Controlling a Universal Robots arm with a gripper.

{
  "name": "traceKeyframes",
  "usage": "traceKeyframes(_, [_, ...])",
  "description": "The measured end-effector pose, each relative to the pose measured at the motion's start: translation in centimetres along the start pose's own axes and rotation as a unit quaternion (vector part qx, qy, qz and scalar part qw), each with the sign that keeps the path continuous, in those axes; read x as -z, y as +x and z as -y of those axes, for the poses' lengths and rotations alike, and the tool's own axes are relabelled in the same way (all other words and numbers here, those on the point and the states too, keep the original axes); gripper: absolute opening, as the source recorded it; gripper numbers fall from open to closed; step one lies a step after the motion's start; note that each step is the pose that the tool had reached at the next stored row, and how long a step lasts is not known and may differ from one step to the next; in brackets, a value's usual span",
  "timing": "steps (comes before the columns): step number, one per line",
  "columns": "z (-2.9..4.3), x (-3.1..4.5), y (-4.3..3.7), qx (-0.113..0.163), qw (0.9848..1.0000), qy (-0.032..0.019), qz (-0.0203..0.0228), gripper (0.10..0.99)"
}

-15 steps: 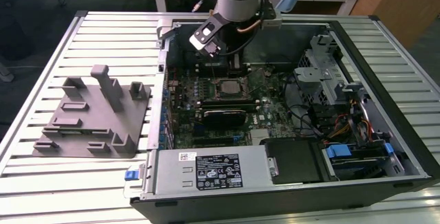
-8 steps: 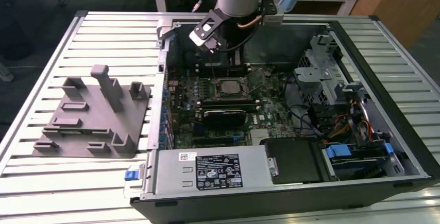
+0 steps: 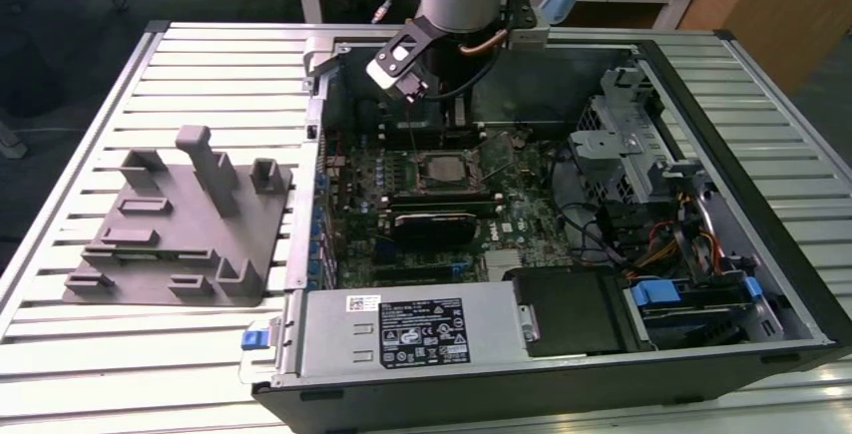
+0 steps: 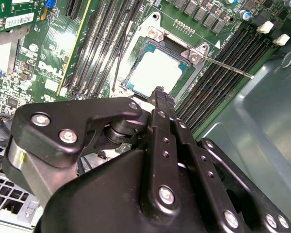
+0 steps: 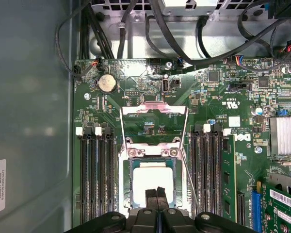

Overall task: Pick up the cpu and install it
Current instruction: 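Close the cpu cover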

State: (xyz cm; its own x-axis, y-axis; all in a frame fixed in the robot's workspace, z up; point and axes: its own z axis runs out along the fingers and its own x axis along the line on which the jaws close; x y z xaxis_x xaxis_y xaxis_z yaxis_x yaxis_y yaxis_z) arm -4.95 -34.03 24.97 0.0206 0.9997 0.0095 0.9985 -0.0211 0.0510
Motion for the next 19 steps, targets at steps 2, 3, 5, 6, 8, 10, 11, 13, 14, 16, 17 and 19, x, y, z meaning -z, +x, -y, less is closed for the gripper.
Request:
traceKeyframes(2, [0.0,0.0,0.0,0.0,1.0,0.0,0.0,0.106])
traceKeyframes(3, [0.0,0.0,0.0,0.0,1.0,0.0,0.0,0.106])
traceKeyframes(5, [-0.01,0.01,0.0,0.0,1.0,0.0,0.0,0.106])
traceKeyframes(6, [-0.05,0.01,0.0,0.0,1.0,0.0001,0.0001,0.106])
traceKeyframes(8, [-0.27,0.0,0.01,0.0,1.0,0.0001,0.0001,0.106])
traceKeyframes(10, [-0.54,-0.02,0.01,0.0,1.0,0.0,0.0001,0.106])
traceKeyframes(11, [-0.7,-0.03,0.02,0.0,1.0,0.0,0.0,0.106])
traceKeyframes(13, [-1.11,-0.05,0.02,0.0,1.0,0.0,0.0,0.106])
traceKeyframes(14, [-1.37,-0.06,0.03,0.0,1.0,0.0,0.0,0.106])
traceKeyframes(16, [-1.97,-0.09,0.04,0.0,1.0,0.0,0.0,0.106])
traceKeyframes(17, [-2.25,-0.11,0.05,0.0,1.0,0.0,0.0,0.106])
traceKeyframes(19, [-2.75,-0.13,0.05,0.0,1.0,0.0,0.0,0.106])
